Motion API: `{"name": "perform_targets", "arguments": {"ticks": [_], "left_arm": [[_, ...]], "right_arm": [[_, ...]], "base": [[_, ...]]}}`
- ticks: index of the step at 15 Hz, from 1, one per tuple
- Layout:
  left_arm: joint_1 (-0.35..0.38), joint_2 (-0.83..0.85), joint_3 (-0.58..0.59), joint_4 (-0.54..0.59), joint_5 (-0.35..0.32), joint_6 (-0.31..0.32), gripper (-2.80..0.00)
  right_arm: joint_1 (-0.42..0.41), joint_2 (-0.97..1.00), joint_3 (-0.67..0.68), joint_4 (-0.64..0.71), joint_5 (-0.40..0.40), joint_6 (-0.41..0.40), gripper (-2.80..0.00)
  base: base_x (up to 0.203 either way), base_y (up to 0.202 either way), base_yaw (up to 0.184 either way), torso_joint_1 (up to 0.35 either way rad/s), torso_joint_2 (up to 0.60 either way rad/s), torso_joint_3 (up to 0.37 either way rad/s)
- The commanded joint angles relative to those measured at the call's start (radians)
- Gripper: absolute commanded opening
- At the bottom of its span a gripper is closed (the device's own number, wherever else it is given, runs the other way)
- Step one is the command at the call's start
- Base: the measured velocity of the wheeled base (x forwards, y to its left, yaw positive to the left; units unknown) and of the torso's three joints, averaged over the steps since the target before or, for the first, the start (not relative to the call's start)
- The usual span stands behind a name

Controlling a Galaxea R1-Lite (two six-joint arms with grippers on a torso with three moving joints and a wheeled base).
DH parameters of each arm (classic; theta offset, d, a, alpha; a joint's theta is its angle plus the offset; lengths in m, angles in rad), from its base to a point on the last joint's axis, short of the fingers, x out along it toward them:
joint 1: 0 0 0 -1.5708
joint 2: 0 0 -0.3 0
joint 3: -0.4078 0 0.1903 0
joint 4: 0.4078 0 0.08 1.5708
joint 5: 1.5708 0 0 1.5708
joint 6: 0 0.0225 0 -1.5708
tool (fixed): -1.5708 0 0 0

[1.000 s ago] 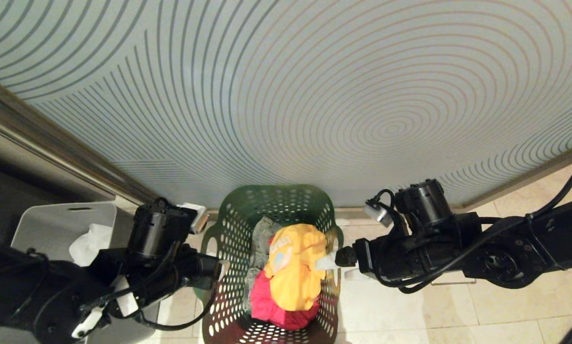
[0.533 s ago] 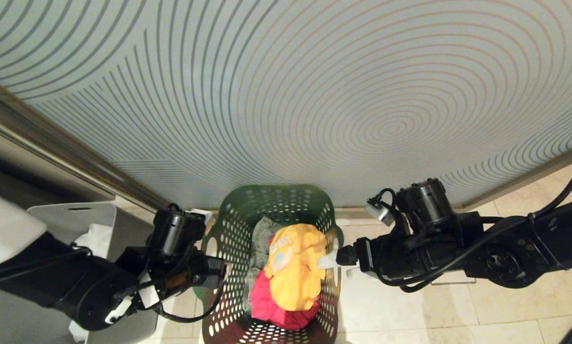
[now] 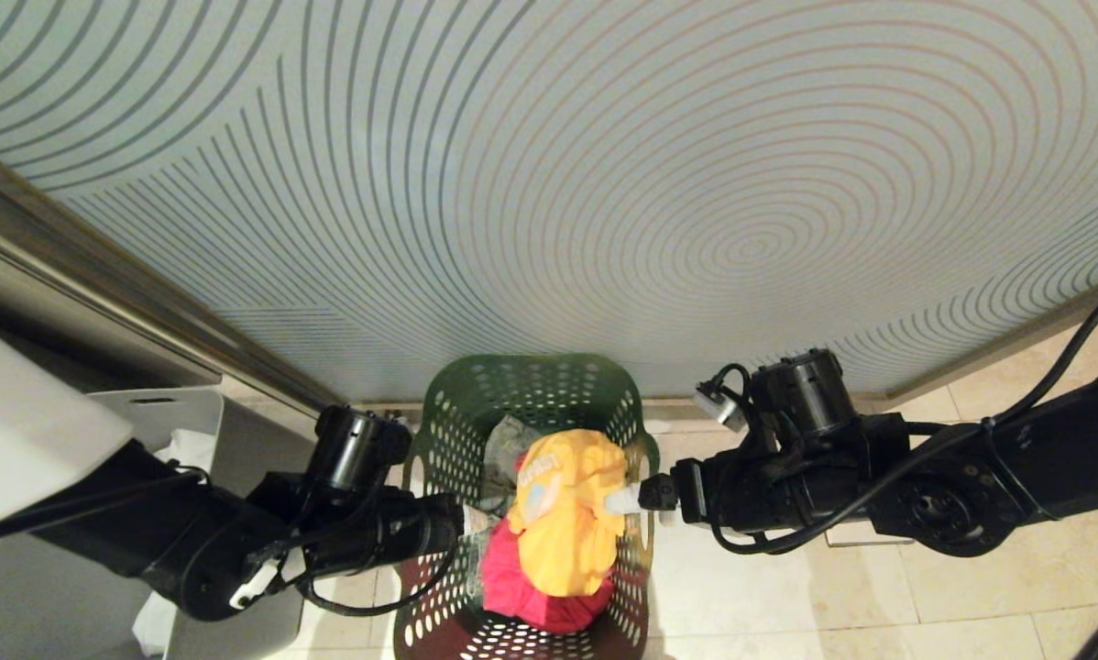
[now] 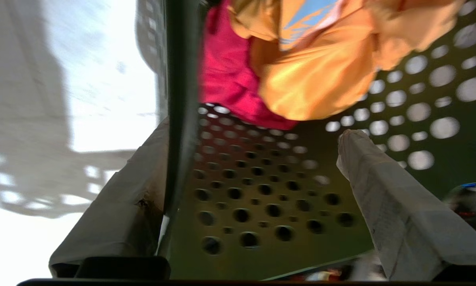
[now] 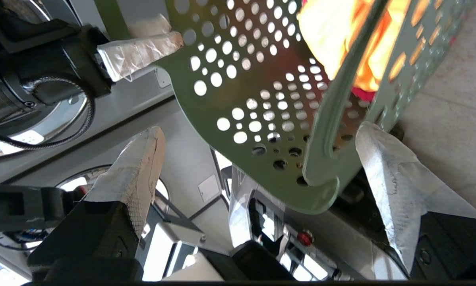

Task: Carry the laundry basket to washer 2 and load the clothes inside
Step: Pick up the clothes basket and put it beside the washing machine

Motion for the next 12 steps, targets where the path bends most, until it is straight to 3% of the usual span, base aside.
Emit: {"name": "perform_targets", "arguments": {"ticks": [1,12], "left_arm": [[-0.011,0.026,-0.02,-0.008,-0.023,-0.05,0.0],[-0.045,0.14,-0.06,-0.067,-0.019,-0.071,0.0]], "right_arm": [[-0.001,0.024,-0.01,-0.005,0.0,0.002,0.0],[-0.001,0.119,-0.025,-0.114,-0.04,0.008,0.0]], "base": [[0.0,0.0,0.0,0.0,0.0,0.0],[0.0,0.0,0.0,0.0,0.0,0.0]]}}
